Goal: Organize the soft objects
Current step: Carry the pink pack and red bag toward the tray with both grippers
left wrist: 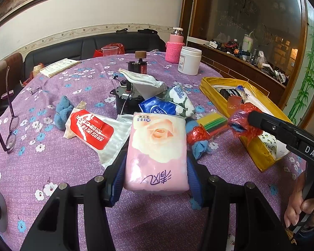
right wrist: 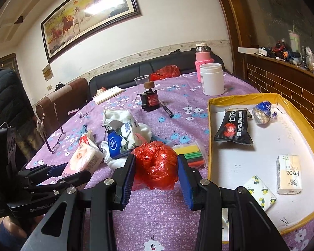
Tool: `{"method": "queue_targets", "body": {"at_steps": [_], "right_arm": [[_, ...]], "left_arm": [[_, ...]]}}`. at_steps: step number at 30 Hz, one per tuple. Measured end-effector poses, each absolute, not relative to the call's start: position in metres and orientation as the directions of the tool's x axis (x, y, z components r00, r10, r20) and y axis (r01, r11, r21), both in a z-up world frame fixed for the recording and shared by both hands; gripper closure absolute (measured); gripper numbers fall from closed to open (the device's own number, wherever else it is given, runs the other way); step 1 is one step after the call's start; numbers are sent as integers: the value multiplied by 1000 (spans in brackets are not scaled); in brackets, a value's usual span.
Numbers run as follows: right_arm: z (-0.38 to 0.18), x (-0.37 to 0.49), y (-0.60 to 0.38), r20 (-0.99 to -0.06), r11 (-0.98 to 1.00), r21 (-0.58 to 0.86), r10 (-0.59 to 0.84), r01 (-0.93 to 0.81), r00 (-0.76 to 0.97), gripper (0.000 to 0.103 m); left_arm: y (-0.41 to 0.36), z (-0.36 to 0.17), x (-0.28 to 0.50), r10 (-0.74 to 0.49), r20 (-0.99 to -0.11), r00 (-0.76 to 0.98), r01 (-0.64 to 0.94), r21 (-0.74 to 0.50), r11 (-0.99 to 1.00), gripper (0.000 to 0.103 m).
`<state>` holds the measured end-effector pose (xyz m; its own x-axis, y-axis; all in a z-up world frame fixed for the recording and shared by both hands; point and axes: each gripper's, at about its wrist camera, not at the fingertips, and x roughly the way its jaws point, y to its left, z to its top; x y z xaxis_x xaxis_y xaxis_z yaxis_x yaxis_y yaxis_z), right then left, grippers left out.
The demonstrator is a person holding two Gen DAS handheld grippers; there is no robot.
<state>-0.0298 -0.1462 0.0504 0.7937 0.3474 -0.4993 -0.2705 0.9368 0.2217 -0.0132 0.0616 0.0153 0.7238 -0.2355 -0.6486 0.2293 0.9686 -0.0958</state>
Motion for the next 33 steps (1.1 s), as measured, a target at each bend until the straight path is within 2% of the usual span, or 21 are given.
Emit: {"method": "queue_targets", "body": {"at_steps": [33], "right_arm": [[56, -29, -154, -473, 935, 235, 348, -265, 809, 60]], "left_arm": [[61, 13, -9, -258, -653, 712, 243, -116, 963, 51]]}}
